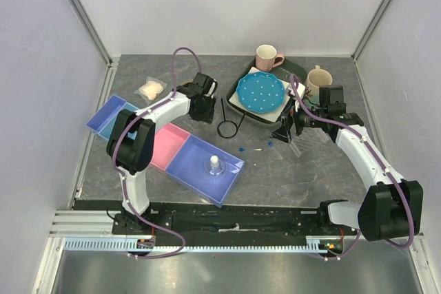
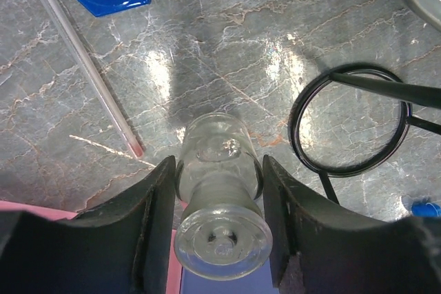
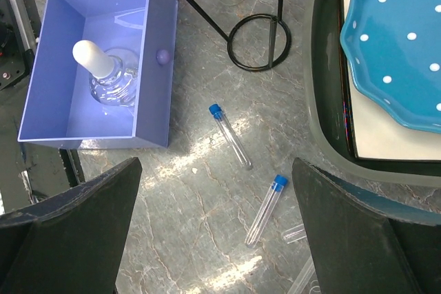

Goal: Organize the chemistry lab equipment

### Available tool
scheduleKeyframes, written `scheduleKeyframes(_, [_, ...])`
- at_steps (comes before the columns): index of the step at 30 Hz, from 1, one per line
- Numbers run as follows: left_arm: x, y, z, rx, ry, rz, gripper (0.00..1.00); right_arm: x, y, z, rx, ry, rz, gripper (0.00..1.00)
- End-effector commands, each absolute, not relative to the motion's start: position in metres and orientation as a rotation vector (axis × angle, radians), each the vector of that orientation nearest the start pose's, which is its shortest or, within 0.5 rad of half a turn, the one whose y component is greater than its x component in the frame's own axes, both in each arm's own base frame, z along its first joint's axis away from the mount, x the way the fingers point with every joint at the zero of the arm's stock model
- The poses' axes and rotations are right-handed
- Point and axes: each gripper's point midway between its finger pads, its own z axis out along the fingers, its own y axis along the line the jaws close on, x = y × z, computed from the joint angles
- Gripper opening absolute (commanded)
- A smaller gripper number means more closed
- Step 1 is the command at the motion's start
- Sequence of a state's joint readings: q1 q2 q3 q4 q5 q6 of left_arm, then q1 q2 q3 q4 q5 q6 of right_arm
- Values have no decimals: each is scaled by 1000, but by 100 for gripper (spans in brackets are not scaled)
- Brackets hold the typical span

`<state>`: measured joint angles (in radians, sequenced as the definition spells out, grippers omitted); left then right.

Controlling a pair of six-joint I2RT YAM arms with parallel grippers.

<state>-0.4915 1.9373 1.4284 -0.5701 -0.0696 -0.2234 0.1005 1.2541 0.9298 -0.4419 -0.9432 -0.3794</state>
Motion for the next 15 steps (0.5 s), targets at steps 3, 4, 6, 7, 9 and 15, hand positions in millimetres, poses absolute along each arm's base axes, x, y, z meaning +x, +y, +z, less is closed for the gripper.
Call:
scheduleKeyframes(3, [403, -208, 109, 336, 2479, -164, 28, 286, 162, 185, -962, 1874, 907, 98])
scheduleKeyframes(4, [402, -206, 123, 331, 2449, -170, 27, 286, 162, 184, -961, 1878, 907, 98])
scheduleKeyframes(6, [400, -204, 137, 328, 2416, -175, 27, 287, 161, 183, -961, 1881, 899, 98])
scheduleKeyframes(7, [398, -202, 155, 325, 2378, -187, 27, 287, 160, 182, -958, 1884, 894, 98])
scheduleKeyframes(9, [392, -198, 167, 321, 2352, -195, 27, 288, 159, 182, -961, 1886, 884, 98])
scheduleKeyframes(15, [353, -189, 202, 332, 2301, -286, 26, 289, 158, 180, -966, 1891, 871, 98])
